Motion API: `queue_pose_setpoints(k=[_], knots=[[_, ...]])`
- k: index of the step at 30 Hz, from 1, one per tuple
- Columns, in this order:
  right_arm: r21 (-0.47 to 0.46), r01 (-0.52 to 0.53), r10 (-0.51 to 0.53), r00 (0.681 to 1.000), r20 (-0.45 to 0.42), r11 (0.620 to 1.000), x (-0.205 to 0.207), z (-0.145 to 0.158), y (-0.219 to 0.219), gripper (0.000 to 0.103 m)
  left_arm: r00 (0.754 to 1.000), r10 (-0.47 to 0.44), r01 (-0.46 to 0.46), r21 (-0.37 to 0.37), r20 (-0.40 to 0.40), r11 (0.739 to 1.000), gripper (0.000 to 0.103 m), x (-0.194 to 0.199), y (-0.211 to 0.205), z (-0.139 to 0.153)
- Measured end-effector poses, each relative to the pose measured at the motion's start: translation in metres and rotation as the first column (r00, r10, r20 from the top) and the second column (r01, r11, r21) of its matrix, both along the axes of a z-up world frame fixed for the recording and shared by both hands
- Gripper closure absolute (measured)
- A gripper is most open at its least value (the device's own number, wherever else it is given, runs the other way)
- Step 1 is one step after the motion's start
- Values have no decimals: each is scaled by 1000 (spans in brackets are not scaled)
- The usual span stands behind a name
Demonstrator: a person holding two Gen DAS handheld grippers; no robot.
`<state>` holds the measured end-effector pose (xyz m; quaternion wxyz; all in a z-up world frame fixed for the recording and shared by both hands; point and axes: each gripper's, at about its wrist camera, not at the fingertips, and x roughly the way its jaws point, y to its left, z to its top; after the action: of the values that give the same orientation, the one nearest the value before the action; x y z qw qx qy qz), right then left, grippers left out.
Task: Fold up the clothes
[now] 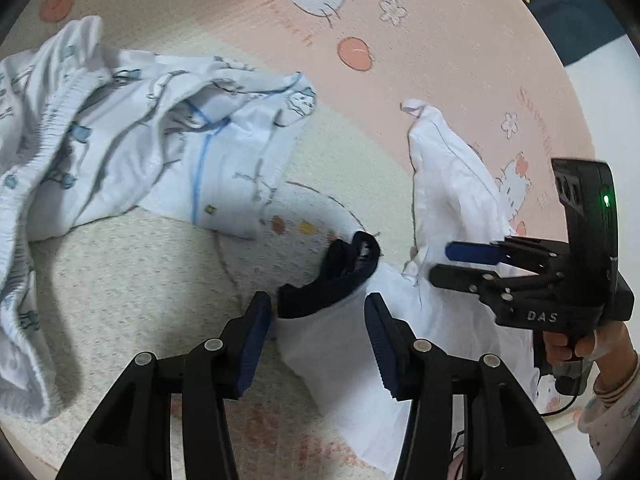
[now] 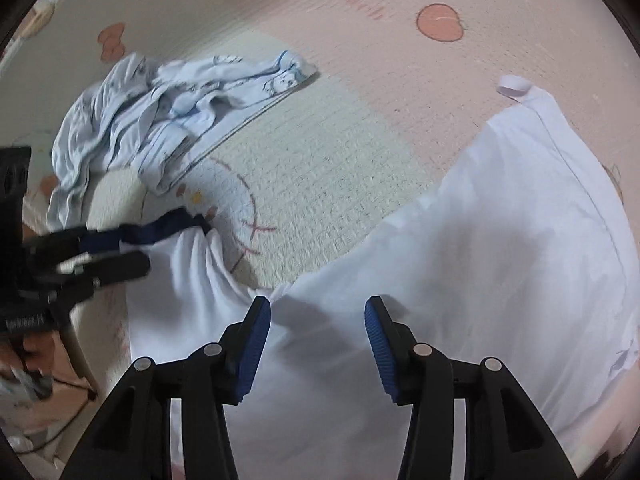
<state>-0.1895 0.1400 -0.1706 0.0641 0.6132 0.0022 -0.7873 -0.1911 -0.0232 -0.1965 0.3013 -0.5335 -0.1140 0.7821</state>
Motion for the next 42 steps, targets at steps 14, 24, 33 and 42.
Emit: queue_pose_setpoints(k=[14,24,33,42], knots=[[-18,205,-206,977,-57,979,-14,-21,13,70,978,46,-83,-177,-205,981,97,11,15,-2],[-115,223,-242,950,-196,968,26,20,54,47,989,118,-112,66,-89,991,94,11,-16,14],[-14,213,-207,927,-313,977,83,64,36,41,988,132,-121,129,-78,984,43,37,-21,43],[-112,330,-348,875,-337,937,173,54,14,41,998,59,-62,122,29,991,43,78,-17,28]])
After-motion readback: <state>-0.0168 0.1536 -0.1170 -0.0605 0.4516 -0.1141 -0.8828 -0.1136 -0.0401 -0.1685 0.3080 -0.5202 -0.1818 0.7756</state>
